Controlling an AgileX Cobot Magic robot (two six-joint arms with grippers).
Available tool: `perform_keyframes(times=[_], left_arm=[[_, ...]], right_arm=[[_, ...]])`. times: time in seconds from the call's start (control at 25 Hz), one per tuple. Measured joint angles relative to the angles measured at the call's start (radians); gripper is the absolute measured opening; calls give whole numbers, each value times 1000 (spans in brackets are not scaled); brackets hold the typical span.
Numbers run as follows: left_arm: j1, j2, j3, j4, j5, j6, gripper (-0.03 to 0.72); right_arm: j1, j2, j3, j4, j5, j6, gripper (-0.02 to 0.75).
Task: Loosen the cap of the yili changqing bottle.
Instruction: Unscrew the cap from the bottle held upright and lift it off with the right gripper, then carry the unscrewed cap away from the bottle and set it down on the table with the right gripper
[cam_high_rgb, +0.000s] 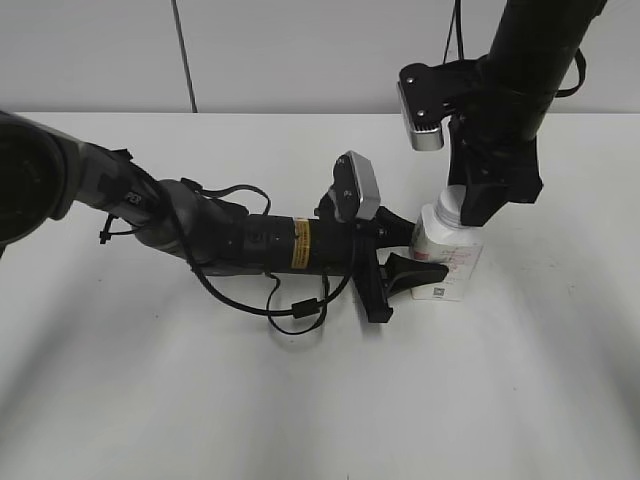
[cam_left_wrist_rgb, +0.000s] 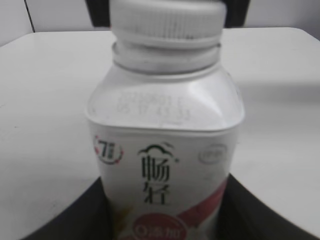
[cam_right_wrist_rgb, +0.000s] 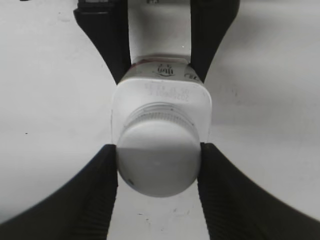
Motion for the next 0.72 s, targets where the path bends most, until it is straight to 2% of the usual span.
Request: perform_keyframes(times=[0.32,0.44,0.52,0.72], left_arm=[[0,0,0,4,-3,0,346],[0,0,0,4,-3,0,346],[0,0,0,4,-3,0,346],[0,0,0,4,-3,-1,345]], right_arm=[[1,-92,-8,-9,20,11,393],[1,-117,-8,-9,20,111,393],[1,-129,-8,-9,22,299,393],[1,-133,-8,-14,23,983,392]])
